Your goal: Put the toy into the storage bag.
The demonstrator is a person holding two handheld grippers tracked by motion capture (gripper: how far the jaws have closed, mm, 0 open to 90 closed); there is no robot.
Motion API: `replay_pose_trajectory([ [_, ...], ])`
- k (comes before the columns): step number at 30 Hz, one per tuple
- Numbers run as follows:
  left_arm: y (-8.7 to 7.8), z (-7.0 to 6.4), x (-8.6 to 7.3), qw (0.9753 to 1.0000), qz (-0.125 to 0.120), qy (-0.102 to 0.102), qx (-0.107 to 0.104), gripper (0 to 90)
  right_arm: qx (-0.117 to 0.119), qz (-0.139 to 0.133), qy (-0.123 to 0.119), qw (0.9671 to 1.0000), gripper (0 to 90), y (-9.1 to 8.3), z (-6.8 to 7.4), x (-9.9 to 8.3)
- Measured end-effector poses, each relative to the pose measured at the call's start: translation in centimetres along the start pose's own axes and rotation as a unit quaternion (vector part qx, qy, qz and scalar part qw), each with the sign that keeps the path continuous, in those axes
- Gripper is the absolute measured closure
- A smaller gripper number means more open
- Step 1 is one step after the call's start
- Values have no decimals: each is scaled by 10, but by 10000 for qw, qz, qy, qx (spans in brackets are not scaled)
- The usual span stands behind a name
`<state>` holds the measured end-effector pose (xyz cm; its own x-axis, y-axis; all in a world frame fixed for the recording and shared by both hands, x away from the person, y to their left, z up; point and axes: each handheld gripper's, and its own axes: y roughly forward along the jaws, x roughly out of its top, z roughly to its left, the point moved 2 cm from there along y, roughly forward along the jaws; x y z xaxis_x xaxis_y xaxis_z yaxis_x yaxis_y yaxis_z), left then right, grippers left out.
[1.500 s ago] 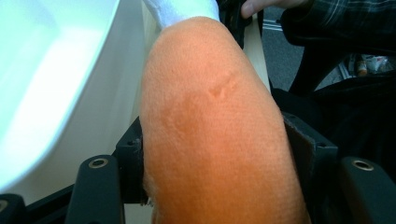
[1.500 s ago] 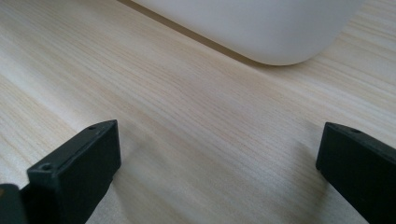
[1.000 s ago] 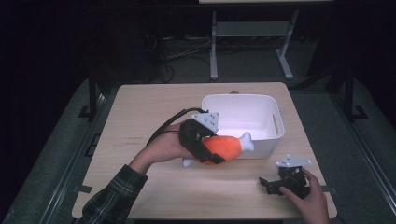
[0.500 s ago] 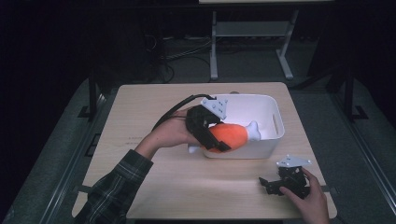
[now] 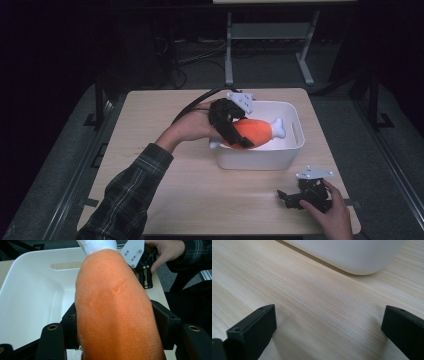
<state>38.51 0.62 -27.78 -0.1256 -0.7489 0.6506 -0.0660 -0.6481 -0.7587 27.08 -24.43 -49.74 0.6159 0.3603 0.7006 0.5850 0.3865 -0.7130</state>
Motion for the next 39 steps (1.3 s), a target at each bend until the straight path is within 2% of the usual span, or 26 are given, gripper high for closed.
replay_pose_trajectory([
  [7,6,11,7,9999,-44,114,-38,353,5,9,25,10000,0,0,0,0],
  [10,16,18,9,9998,-52,191,-53,352,8,6,17,10000,0,0,0,0],
  [15,28,25,5,9998,-11,183,-38,348,7,9,16,10000,0,0,0,0],
  [18,30,27,5,9998,-21,179,-44,347,4,6,20,10000,0,0,0,0],
  [22,39,31,4,9995,74,303,-15,342,6,5,22,10000,0,0,0,0],
  [29,52,35,5,9993,86,368,-15,340,15,7,16,10000,0,0,0,0],
  [32,59,37,4,9989,203,416,-26,334,17,6,10,10000,0,0,0,0],
  [39,66,39,1,9988,320,362,-80,323,13,2,5,10000,0,0,0,0],
])
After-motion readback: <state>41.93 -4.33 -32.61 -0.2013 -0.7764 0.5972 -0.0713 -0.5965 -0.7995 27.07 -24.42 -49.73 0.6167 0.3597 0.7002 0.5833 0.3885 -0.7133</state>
